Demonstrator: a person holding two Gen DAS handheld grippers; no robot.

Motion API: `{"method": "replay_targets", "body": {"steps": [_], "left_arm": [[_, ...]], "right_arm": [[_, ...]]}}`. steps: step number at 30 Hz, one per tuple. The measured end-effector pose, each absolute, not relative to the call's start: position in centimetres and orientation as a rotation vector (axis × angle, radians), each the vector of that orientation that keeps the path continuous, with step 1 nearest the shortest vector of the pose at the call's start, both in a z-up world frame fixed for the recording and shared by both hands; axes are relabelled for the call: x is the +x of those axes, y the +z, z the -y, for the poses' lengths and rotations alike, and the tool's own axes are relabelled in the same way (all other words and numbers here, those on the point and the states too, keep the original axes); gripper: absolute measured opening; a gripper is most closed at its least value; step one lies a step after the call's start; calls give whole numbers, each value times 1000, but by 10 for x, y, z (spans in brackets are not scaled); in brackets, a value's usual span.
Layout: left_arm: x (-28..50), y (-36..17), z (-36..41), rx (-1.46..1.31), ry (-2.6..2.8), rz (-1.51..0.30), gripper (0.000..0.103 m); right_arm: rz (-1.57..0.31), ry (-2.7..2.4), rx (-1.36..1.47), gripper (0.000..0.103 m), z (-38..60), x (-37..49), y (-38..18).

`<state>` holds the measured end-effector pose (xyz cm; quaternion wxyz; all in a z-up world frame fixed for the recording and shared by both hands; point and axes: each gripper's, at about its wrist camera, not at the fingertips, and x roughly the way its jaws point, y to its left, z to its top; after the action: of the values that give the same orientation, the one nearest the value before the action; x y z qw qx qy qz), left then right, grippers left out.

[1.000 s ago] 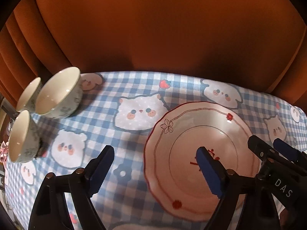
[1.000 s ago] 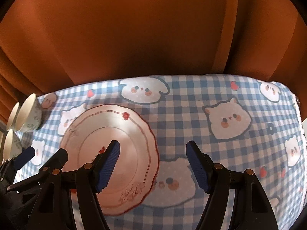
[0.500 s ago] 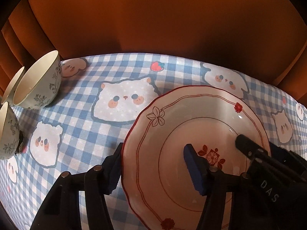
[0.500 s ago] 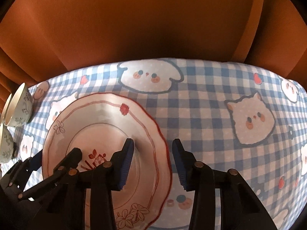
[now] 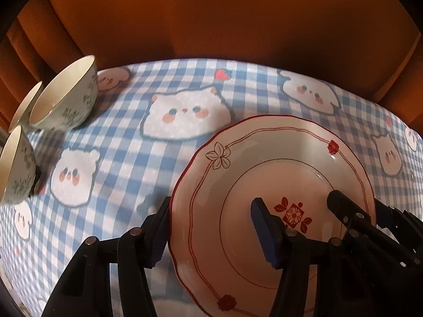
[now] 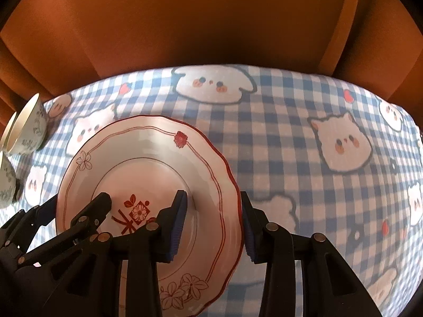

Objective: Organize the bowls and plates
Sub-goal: 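Lift the red-patterned plate up with the right gripper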

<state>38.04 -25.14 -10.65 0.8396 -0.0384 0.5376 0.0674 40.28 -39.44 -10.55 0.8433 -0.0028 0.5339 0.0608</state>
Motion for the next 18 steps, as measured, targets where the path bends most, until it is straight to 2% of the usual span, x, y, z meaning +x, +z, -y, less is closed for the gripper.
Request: {"method": "replay_targets", "body": {"steps": [18], "left_arm": [[356, -105, 253, -49, 158, -1122, 57]], "right_arm": [[-1134, 132, -89, 45, 381, 387, -107]]}}
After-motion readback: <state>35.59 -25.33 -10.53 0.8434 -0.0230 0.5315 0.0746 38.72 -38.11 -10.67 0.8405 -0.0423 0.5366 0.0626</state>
